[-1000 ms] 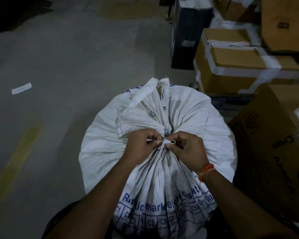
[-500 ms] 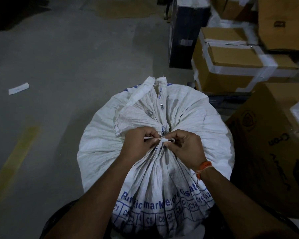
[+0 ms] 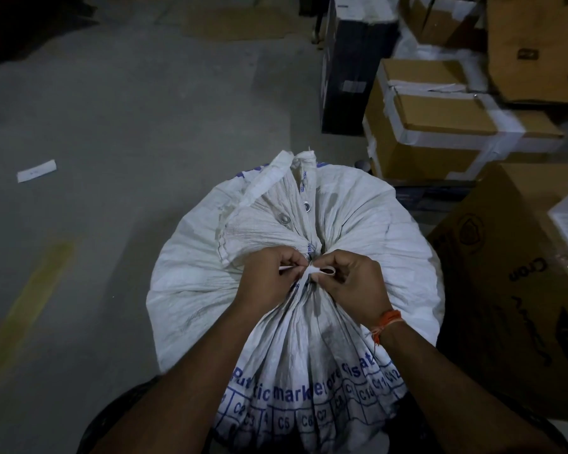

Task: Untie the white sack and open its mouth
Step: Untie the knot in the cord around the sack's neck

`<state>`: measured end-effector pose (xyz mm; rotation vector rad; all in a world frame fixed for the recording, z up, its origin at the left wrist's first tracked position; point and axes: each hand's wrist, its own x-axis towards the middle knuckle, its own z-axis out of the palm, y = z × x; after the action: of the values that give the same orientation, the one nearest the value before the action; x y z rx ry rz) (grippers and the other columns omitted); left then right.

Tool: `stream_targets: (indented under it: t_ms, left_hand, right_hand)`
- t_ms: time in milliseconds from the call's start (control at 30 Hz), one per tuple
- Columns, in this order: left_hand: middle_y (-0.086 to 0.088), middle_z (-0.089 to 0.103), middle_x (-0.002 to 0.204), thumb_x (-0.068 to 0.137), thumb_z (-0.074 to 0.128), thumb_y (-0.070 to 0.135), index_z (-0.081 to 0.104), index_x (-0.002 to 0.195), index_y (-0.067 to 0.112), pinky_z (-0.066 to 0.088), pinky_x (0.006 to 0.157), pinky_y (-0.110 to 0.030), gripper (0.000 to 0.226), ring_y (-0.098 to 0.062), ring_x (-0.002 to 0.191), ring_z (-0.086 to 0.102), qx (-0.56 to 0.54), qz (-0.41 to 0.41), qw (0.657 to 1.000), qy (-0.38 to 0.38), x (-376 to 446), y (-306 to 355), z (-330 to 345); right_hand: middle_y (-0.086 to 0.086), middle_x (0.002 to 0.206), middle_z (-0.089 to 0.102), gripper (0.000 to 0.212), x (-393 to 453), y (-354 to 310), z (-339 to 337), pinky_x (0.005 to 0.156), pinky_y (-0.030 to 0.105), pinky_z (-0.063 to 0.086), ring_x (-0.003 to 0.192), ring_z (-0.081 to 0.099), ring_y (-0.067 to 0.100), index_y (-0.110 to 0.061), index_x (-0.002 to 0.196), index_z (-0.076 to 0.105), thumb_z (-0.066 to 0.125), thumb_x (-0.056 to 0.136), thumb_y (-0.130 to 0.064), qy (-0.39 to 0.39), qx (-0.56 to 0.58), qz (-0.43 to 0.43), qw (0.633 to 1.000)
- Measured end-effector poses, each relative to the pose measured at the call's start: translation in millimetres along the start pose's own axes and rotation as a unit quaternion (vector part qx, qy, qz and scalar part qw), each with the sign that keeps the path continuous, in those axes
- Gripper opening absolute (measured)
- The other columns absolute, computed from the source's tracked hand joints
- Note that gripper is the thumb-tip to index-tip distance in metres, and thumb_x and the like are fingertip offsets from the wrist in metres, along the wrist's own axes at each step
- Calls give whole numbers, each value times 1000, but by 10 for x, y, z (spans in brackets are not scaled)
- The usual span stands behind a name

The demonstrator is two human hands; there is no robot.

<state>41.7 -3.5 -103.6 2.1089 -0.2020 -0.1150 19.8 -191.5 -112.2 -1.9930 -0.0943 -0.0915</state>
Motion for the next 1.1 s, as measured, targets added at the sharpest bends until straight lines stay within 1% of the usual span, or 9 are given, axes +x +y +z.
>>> stream_targets:
  t_ms: [100,200,267,433,567,633,767,867,1100]
  left_hand:
    - [8,78,83,85,78,6,79,86,17,47,75,-7,11,1,79,70,6,-5,1000,-3,10,-17,-57]
    - [8,79,82,83,79,9,80,84,18,53,79,-15,9,-4,80,73,13,0,1000,-4,33,-51,-122]
    - [7,79,82,83,79,8,80,84,18,54,80,-15,10,-5,80,73,16,3,1000,-3,26,-42,-124]
    - [7,76,80,85,72,-4,79,84,14,51,77,-7,19,-3,80,71,1,5,1000,6,-13,22,-2]
    - [5,78,83,86,72,-2,79,85,16,54,78,-14,20,-6,80,73,-2,8,1000,0,3,0,7]
    - [5,79,84,86,74,1,79,86,18,55,78,-15,18,-5,80,73,0,5,1000,-5,13,-24,-11]
    - [7,79,82,84,78,7,79,86,17,52,72,-14,10,-5,77,73,6,-3,1000,-13,35,-83,-77]
    - [7,79,82,84,80,8,80,86,16,52,71,-14,8,-6,77,73,10,-4,1000,-8,40,-86,-112]
    - [14,76,74,85,74,0,80,81,23,55,71,-17,24,4,67,69,-3,-14,1000,-3,16,-9,13]
  right_hand:
    - [-7,87,79,15,7,1,7,80,28,61,84,74,5,-15,90,80,85,78,-8,1,-1,-2,1000]
    - [-7,86,79,15,14,9,10,79,29,62,82,74,5,-17,89,80,86,77,-10,1,-7,-3,1000]
    - [-8,86,79,15,13,22,9,79,31,62,81,74,5,-18,89,79,86,77,-12,-1,-13,-5,1000]
    - [-8,88,79,14,4,49,10,79,37,62,83,74,6,-19,91,79,85,79,-15,-2,-22,-13,1000]
    - [-8,89,79,14,9,57,4,79,39,62,84,75,7,-19,91,79,84,79,-16,-5,-16,-8,1000]
    - [-8,89,79,14,10,52,4,79,39,63,84,75,6,-19,91,79,84,79,-15,-5,-17,-7,1000]
    - [-9,88,79,15,11,35,6,78,36,62,83,74,3,-18,91,79,86,78,-15,-1,-26,-13,1000]
    - [-9,88,79,15,15,36,3,78,36,62,83,74,3,-19,91,79,86,78,-16,-2,-27,-11,1000]
    - [-9,89,79,14,-2,-11,2,81,34,63,84,75,5,-17,90,79,85,78,-10,-1,1,3,1000]
